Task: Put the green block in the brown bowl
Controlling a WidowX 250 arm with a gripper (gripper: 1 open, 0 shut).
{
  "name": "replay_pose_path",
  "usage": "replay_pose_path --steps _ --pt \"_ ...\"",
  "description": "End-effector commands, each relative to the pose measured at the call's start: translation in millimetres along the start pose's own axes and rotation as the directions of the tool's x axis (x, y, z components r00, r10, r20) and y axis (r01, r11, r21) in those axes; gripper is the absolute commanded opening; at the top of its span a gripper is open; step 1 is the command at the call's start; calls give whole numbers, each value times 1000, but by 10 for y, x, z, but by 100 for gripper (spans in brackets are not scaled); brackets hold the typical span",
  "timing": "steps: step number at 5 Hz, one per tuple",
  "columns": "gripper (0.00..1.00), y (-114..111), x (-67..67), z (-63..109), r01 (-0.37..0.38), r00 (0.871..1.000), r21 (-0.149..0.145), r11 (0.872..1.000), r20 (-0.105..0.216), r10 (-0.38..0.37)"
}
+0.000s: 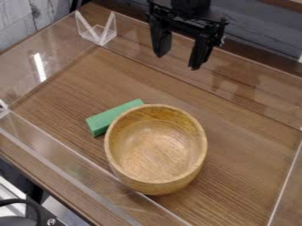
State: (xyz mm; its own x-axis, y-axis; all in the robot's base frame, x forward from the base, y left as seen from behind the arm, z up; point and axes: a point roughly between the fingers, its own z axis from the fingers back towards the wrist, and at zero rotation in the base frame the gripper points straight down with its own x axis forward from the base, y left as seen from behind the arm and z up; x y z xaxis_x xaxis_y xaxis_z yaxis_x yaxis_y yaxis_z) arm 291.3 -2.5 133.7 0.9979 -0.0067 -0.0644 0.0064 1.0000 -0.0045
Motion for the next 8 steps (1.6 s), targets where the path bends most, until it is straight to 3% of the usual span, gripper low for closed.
replay_pose_path --steps 1,2,3,4,5,6,8 --pt "100 16 -52 -66 40 999 2 999 -19 -40" --pt "100 136 -247 -74 171 985 8 985 -14 -170" --pt "100 266 -426 -55 280 960 16 960 -3 -280" --pt "100 409 -587 -48 372 928 26 928 4 -372" --pt "100 559 -719 -73 465 885 41 884 5 -466" --pt "100 662 -846 -137 488 872 55 871 5 -489" --pt "100 761 -890 -337 459 888 52 887 11 -460"
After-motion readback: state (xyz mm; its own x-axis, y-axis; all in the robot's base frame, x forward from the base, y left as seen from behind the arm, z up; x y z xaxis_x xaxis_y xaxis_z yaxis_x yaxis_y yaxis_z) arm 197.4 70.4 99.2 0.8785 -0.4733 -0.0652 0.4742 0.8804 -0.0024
